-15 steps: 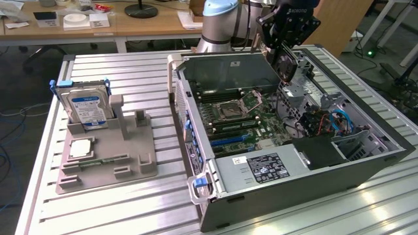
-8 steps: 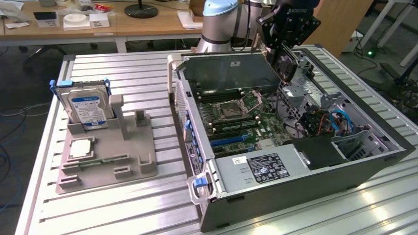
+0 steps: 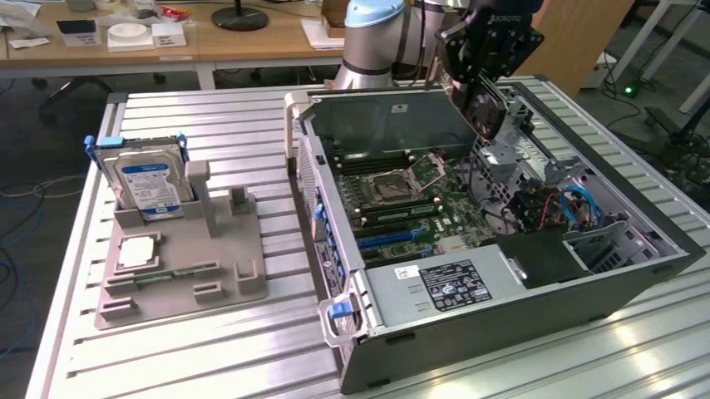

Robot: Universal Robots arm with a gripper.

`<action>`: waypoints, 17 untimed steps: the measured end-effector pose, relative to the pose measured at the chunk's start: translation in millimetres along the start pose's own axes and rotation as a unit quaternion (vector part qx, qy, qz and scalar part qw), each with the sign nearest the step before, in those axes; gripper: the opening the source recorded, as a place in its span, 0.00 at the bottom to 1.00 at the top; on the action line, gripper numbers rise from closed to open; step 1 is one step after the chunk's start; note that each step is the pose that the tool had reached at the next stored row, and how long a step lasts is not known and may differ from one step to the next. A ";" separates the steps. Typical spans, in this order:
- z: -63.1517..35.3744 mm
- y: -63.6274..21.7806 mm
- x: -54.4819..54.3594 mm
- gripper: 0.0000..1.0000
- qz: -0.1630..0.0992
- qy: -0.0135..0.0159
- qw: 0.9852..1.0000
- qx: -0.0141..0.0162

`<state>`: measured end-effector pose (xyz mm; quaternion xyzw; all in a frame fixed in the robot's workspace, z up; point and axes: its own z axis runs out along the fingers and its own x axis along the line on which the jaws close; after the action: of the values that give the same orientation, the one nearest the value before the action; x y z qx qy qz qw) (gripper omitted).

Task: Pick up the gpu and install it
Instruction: 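Insert the gpu into the slot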

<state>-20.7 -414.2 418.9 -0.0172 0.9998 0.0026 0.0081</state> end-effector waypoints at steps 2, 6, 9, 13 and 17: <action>0.0 -0.1 0.0 0.28 -0.008 0.000 1.000 0.000; 0.0 -1.1 0.1 0.28 -0.018 0.000 1.000 0.000; 0.0 -1.6 0.1 0.28 -0.028 0.000 1.000 0.000; 0.0 -2.3 0.1 0.28 -0.041 0.000 0.999 -0.001; 0.0 -2.9 0.2 0.28 -0.053 0.000 0.999 -0.001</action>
<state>-20.8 -417.1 418.9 -0.0698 0.9975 0.0031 0.0079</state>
